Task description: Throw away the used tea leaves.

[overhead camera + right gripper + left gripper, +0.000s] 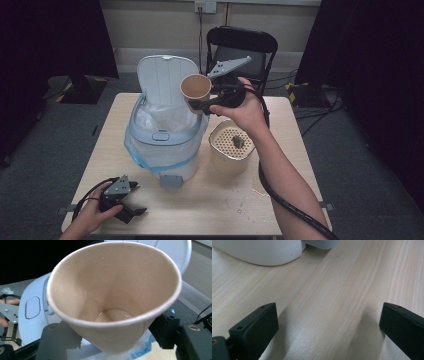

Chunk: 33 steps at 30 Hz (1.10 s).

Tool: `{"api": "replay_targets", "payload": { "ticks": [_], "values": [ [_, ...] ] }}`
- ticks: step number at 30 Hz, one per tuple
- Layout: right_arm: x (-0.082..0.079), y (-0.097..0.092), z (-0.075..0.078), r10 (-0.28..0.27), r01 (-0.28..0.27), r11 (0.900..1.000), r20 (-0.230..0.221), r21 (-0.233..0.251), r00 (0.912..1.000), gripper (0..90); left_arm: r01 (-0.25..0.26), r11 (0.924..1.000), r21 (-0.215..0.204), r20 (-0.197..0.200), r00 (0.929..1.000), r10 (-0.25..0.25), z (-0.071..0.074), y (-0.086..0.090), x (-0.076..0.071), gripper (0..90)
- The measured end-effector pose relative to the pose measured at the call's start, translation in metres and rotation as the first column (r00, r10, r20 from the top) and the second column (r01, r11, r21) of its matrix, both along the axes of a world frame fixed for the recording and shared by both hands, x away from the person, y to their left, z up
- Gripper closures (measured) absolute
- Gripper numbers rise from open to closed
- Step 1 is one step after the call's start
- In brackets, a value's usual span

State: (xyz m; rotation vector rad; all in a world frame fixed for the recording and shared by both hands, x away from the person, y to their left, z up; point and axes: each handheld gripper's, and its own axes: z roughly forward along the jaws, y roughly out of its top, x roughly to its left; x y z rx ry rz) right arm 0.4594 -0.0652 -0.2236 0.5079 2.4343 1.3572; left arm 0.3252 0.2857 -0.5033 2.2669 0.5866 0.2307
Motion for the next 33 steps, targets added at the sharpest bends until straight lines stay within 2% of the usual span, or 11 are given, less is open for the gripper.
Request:
{"api": "replay_targets", "payload": {
  "ticks": [11,29,31,33],
  "values": [
    [0.001,0.008,-0.003,0.017,-0.017,0.9998,-0.011,0.008,0.9998,35.9,0.000,1.0000,0.000,0.000,1.0000,0.000,0.000,0.000,0.000,1.5],
    [0.001,0.020,-0.011,0.048,-0.048,0.9985,-0.035,-0.025,0.9983,35.3,0.003,1.0000,0.003,0.001,1.0000,-0.003,0.000,0.000,0.000,1.5],
    [0.001,0.020,-0.013,0.051,-0.051,0.9984,-0.035,-0.023,0.9981,33.1,0.004,1.0000,0.004,0.001,1.0000,-0.004,0.000,0.000,0.000,1.5],
    [0.001,0.021,-0.014,0.049,-0.050,0.9986,-0.038,-0.019,0.9981,26.4,0.003,1.0000,0.002,0.000,1.0000,-0.003,0.000,0.000,0.000,1.5]
  ]
}}
